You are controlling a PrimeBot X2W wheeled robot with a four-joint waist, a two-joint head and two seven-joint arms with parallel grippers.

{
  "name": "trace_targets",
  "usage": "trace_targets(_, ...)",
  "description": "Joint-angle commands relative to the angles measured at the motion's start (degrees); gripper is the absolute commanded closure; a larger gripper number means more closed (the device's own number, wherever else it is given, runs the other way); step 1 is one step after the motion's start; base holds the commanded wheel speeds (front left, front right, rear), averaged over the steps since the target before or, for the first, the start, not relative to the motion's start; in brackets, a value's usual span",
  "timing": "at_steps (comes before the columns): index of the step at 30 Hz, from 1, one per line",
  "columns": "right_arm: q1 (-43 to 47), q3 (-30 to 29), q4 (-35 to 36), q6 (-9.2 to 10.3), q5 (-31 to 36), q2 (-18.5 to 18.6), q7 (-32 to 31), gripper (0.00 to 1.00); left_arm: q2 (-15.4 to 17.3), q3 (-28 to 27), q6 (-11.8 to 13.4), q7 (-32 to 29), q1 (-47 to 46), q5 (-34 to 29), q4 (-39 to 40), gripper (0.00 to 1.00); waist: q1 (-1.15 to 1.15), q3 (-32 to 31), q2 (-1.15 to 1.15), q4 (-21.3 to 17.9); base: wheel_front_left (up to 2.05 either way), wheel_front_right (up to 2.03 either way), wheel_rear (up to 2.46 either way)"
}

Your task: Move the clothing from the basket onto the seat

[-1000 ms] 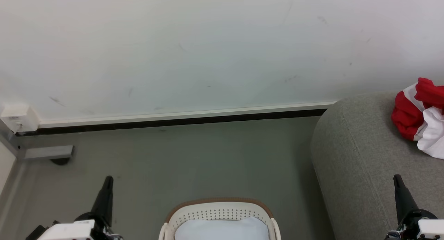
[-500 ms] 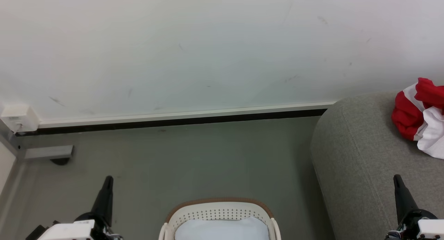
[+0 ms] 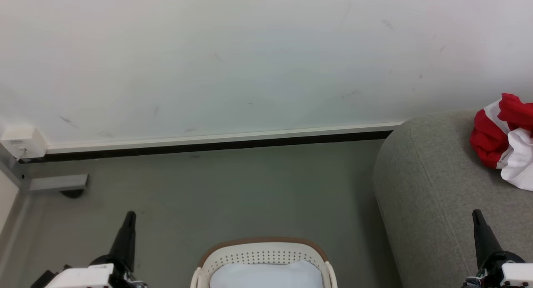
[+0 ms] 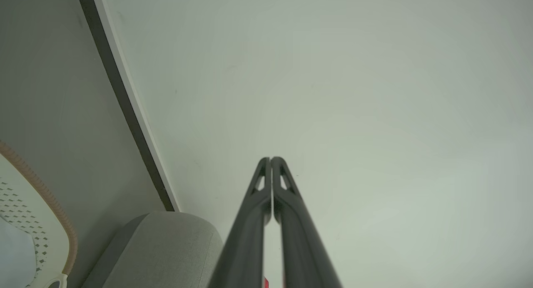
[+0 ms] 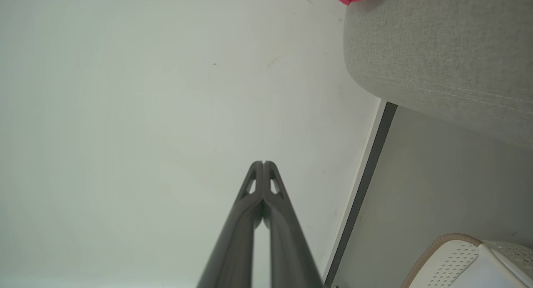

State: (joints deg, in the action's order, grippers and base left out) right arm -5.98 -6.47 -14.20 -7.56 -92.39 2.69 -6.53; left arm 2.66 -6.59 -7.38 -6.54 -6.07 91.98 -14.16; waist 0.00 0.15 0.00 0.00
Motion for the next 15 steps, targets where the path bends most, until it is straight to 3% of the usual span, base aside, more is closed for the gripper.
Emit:
trace_targets(1,-0.64,-0.22,0.29,0.14,-0.05,0.36,-0.20,1.00,0.41,-0.05,-0.25,-0.20,-0.49,0.78,0.17,1.00,0.00,0.00,0.00,0.00,0.00,0.00,0.00)
trace_targets(15,-0.64,-0.22,0.29,0.14,-0.05,0.36,-0.20,1.00,0.41,-0.05,-0.25,-0.20,-0.49,0.79,0.18,1.00,0.00,0.00,0.00,0.00,0.00,0.00,0.00)
